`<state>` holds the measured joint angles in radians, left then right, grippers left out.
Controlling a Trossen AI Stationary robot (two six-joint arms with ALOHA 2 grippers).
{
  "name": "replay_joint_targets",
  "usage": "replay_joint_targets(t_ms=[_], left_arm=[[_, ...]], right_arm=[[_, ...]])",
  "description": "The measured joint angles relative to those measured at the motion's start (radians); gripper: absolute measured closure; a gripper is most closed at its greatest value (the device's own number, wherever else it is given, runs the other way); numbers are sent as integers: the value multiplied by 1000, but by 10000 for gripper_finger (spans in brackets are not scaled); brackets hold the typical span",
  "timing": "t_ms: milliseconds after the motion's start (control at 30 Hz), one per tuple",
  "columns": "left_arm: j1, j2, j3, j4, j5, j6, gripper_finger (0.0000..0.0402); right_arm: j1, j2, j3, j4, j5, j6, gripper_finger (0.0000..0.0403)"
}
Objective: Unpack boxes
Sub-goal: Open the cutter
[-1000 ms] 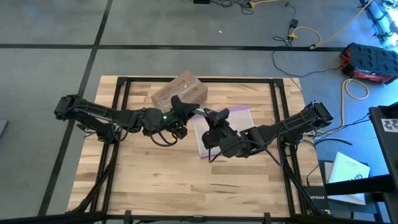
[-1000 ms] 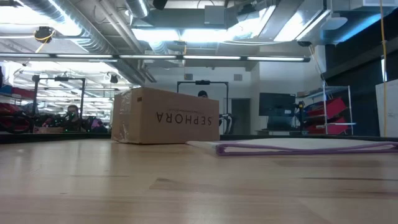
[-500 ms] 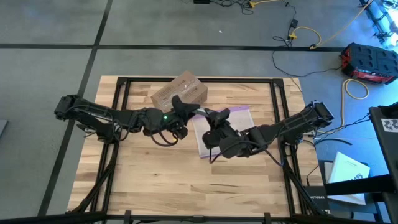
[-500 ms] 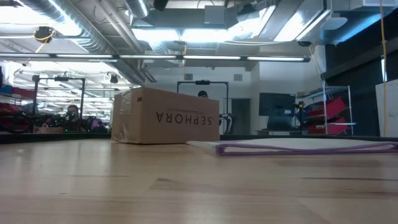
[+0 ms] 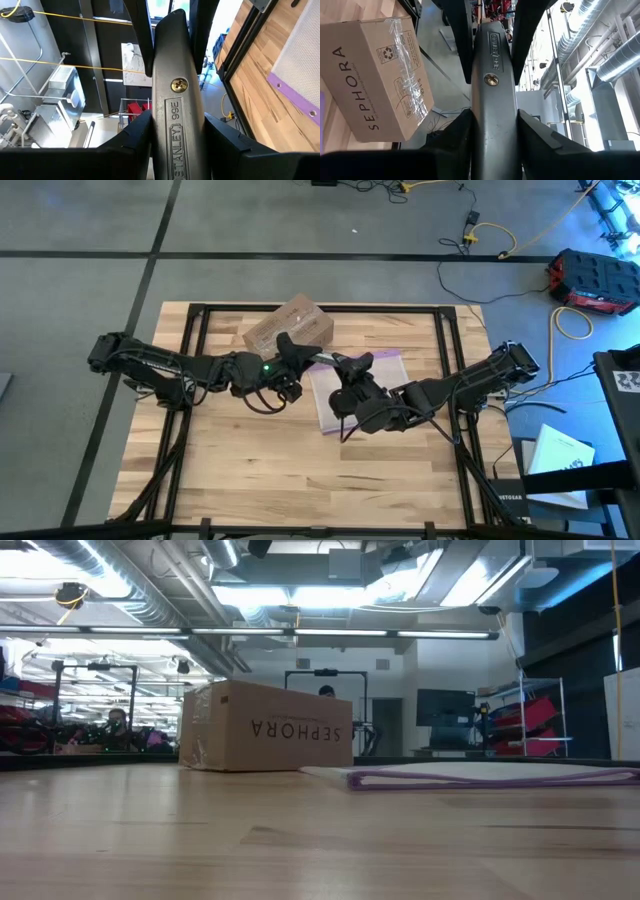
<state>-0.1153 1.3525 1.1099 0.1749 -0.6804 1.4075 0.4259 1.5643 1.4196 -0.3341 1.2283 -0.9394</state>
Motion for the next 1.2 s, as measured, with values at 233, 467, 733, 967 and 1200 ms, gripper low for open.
replay_joint_targets(t_ms=[233,467,733,967,1200], left_arm=[[6,0,1,1,1,0,279],[9,0,1,1,1,10,279],[10,0,1,2,0,10,279],[10,0,1,1,0,9,279],[10,0,1,6,0,5,279]], right_arm=[[0,-7,0,-16,4,0,298],[0,-8,0,-33,11,3,298],[0,-10,0,-39,13,2,299],[0,-13,0,-59,13,4,299],[0,-40,-2,-64,-35,18,300]])
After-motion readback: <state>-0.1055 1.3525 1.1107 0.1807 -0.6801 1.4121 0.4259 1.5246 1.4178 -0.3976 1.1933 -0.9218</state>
